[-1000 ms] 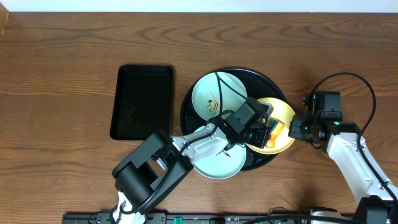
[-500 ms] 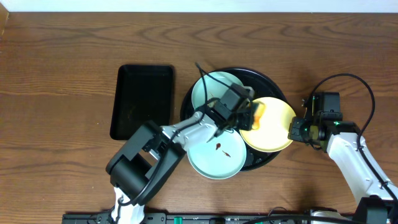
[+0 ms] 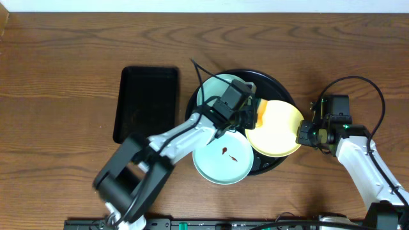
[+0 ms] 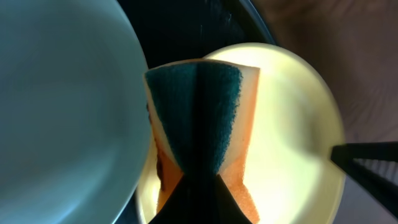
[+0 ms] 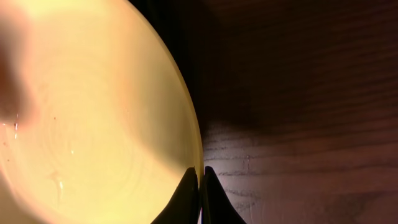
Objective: Clean dirty plates on tray and stack at the side
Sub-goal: 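Scrub the yellow plate with the sponge while the right gripper holds it, then pull the yellow plate off the tray to the right with the right gripper, then set the yellow plate on the table right of the tray and release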
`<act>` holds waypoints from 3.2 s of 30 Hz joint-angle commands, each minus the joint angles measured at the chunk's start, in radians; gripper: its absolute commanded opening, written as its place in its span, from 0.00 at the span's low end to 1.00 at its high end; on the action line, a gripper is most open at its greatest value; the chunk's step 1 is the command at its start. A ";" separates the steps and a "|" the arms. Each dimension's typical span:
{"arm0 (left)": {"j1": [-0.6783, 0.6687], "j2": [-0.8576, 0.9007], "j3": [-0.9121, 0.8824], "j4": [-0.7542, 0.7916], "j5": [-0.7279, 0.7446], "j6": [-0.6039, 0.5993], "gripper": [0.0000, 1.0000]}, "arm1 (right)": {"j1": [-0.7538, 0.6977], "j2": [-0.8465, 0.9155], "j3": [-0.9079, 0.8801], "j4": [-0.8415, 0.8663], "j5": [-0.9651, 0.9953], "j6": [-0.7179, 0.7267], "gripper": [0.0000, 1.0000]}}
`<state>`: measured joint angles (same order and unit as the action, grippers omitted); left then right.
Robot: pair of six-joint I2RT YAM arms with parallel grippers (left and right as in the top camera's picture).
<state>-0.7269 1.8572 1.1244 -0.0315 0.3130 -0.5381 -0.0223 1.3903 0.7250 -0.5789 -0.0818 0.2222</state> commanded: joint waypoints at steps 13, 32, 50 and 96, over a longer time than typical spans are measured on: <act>0.068 -0.278 0.019 -0.466 -0.311 0.145 0.07 | 0.013 0.001 0.013 0.076 0.047 -0.040 0.01; 0.388 -0.427 0.019 -0.660 -0.311 0.145 0.08 | 0.023 -0.222 0.161 0.098 0.264 -0.229 0.01; 0.449 -0.427 0.019 -0.668 -0.310 0.145 0.07 | 0.193 -0.259 0.172 0.098 0.412 -0.078 0.08; 0.449 -0.427 0.019 -0.690 -0.309 0.145 0.08 | -0.391 0.349 0.172 0.183 -0.085 0.146 0.01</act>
<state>-0.2821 1.4437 1.1282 -0.7193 0.0189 -0.4099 -0.4080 1.7306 0.8928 -0.3901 -0.1623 0.3710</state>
